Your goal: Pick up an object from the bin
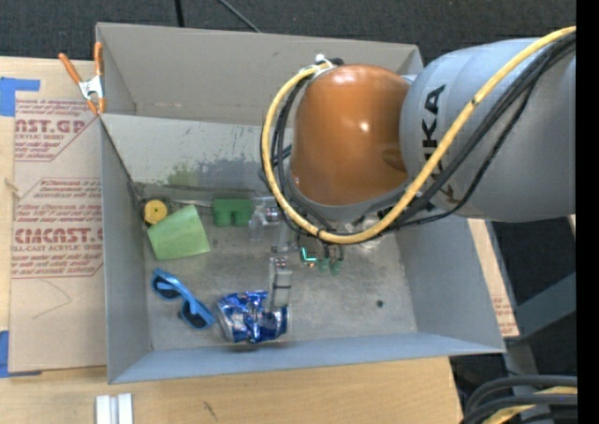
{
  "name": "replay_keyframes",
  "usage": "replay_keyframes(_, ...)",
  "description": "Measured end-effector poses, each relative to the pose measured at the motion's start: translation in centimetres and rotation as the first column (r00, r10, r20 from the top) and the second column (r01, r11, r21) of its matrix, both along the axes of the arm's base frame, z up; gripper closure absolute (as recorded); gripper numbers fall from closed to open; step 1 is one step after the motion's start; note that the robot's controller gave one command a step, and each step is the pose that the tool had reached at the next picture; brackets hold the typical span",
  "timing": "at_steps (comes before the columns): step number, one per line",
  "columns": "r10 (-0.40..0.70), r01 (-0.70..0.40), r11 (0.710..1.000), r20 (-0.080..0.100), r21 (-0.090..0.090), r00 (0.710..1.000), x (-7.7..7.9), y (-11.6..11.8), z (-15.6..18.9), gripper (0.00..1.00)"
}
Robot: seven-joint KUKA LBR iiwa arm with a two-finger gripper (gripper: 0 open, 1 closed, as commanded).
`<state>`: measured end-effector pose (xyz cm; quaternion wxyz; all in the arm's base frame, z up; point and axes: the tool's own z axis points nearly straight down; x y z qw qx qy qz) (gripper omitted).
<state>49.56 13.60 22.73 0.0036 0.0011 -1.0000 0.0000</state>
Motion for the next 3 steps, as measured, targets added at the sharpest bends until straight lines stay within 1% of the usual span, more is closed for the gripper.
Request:
replay_keyframes(1,0.430,-0.430,0.903,0.009,0.000,0.903,-1.6,-2.8,-13.8,0.00)
replay_keyframes(2,0.430,-0.430,0.903,0.006,0.002,0.903,-1.7,-2.7,-13.7,1.00)
replay_keyframes(3,0.451,-0.451,0.893,0.019,0.000,0.893,0.6,1.1,-5.3,1.00)
